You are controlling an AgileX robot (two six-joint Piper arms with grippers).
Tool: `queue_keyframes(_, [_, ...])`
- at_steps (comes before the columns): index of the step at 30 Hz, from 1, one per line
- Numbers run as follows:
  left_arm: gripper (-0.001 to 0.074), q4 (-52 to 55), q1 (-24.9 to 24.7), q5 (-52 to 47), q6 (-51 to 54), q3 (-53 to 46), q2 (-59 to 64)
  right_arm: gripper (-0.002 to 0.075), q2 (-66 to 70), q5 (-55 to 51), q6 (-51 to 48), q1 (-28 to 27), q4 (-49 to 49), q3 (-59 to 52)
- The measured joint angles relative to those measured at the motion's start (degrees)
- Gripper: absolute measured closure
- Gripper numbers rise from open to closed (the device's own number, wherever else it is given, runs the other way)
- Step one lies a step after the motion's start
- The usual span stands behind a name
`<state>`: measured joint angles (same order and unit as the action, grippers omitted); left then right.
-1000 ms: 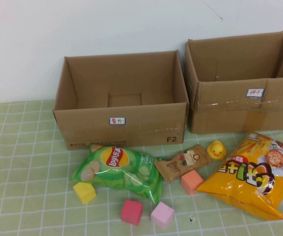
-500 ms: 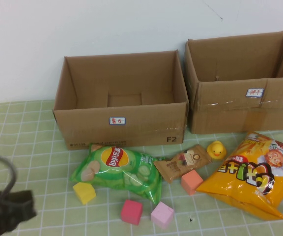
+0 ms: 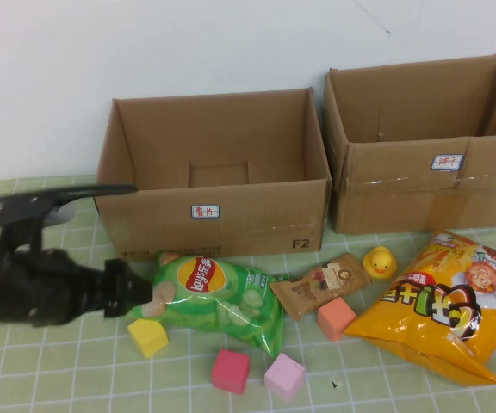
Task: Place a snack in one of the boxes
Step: Pick up the potato chip
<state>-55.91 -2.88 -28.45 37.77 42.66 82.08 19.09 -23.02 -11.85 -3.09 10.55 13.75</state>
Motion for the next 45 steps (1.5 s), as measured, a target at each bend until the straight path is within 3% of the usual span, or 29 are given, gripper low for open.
queue_keyframes(11, [0.0072, 0.1, -2.3, 0.5, 4.7, 14.1, 21.6, 0.0728, 0.0, 2.5, 0.0, 0.0, 0.2, 0.0])
queue_keyframes(21, [0.0078, -0.3, -4.1, -3.6, 5.1, 20.2, 30.1, 0.0728, 0.0, 2.7, -0.1, 0.0, 0.1, 0.0])
queue_keyframes(24, [0.0132, -0.4, -4.1, -4.5, 5.6, 20.8, 30.3, 0.0728, 0.0, 2.8, -0.1, 0.0, -0.2, 0.0])
queue_keyframes(33, [0.0435, -1.9, -4.1, -8.3, 6.0, 20.9, 30.3, 0.0728, 0.0, 3.0, -0.1, 0.0, -0.4, 0.0])
queue_keyframes(45, [0.0505, -5.3, -3.3, -16.6, 5.3, 21.0, 27.4, 0.0728, 0.0, 4.0, -0.2, 0.0, -0.4, -0.4])
